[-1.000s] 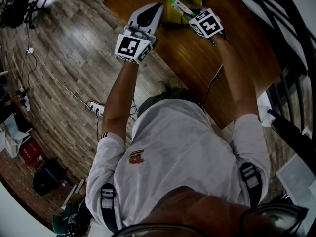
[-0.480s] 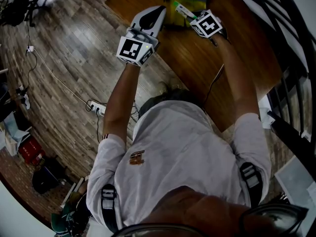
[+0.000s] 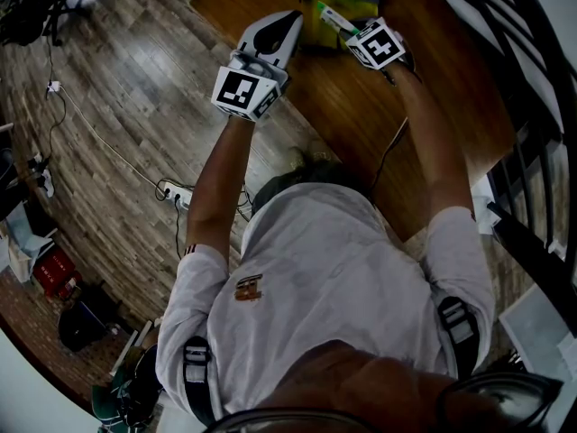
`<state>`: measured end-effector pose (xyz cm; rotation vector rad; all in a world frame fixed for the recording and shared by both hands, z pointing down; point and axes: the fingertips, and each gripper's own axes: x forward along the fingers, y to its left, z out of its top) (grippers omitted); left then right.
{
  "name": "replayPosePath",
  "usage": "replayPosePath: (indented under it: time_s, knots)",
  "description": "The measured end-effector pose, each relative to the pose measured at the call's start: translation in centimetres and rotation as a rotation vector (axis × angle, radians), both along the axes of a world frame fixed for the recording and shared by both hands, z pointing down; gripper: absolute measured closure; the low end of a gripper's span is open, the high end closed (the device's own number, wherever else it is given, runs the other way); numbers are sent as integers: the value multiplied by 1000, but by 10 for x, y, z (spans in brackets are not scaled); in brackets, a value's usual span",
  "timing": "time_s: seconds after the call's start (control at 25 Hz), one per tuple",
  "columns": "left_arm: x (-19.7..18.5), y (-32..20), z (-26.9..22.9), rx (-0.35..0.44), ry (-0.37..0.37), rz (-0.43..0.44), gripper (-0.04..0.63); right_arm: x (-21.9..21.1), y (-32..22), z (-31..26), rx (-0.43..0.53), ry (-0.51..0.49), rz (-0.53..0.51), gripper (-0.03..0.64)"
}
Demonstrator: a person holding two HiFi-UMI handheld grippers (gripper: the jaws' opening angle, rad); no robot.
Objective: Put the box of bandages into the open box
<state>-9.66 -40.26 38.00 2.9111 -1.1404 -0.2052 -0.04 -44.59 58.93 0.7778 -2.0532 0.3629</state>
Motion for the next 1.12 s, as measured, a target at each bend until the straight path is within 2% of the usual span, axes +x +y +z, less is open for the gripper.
replayPosePath:
  time_s: [0.24,0.44,0.64,0.88,1.12]
  knots:
    - [1,0,3,-3,0,2,578,0,-3,-1,12,-28,12,507]
    - [2,0,5,-6,-4,6,579,0,-6,-8,25,-81,39,457]
    - [2,3,5,-10,-2,12,579,1,-3,-25,61,-123,61,437]
    - [5,14,3,-10,0,18,578,7,8,-65,168,-205,93,440]
    - [8,27,-2,-3,2,29,579,0,29,-124,329,-367,106,504]
